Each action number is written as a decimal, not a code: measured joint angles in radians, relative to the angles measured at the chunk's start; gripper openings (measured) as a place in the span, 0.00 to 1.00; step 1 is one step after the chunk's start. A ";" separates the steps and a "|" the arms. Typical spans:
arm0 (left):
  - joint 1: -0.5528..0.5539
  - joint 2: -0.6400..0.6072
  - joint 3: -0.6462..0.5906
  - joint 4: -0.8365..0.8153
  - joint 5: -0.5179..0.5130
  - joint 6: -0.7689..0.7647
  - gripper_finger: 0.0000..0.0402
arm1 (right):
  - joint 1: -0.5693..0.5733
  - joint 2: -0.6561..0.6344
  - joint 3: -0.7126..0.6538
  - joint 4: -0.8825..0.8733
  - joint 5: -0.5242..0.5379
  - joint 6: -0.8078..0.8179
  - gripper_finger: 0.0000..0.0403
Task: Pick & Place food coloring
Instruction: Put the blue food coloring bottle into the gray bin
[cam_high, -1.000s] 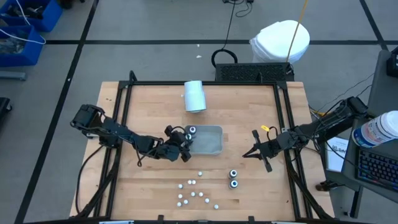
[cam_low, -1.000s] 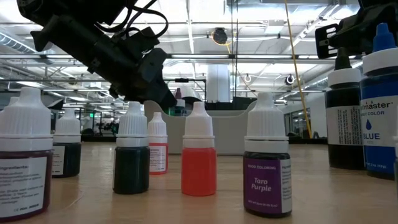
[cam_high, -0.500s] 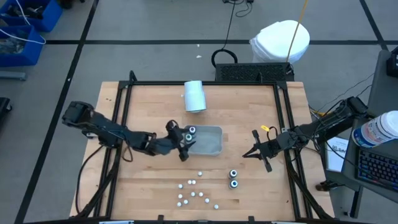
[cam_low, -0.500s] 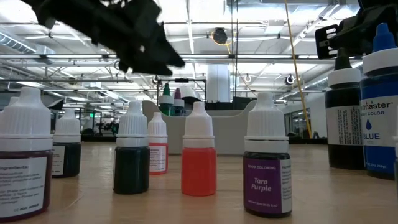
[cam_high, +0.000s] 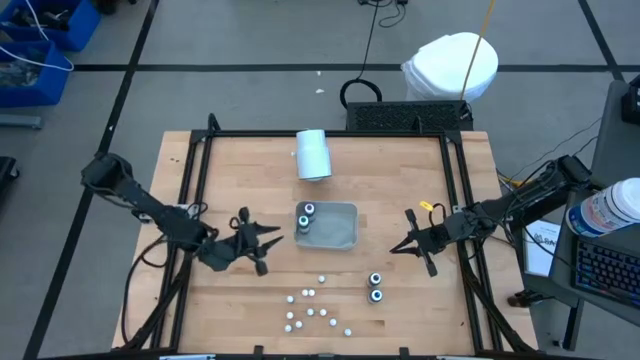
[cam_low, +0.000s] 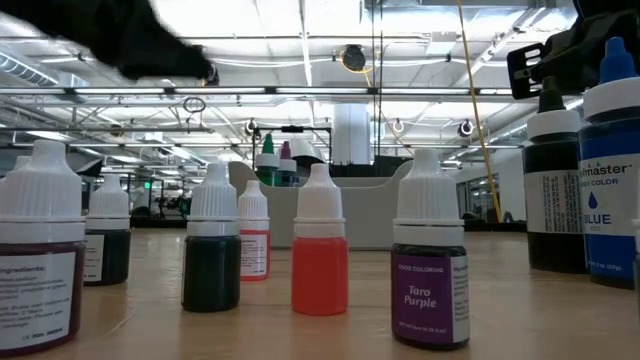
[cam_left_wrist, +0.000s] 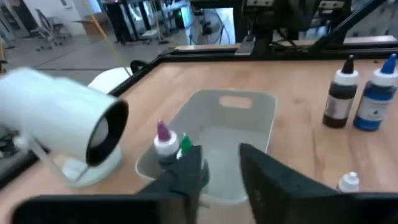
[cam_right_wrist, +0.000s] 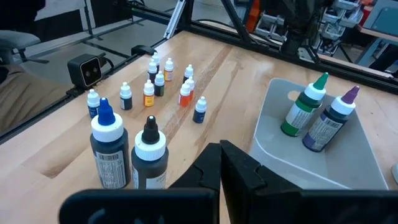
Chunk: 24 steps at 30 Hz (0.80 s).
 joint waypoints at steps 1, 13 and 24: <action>0.001 0.000 -0.048 0.086 0.015 0.009 0.21 | 0.000 0.002 0.000 0.000 0.000 0.000 0.00; 0.330 -0.234 -0.231 0.354 0.565 0.278 0.01 | 0.000 0.059 0.000 0.048 0.002 -0.055 0.00; 0.560 -0.565 -0.214 0.124 0.887 0.514 0.00 | 0.000 0.075 -0.001 0.146 0.003 -0.091 0.00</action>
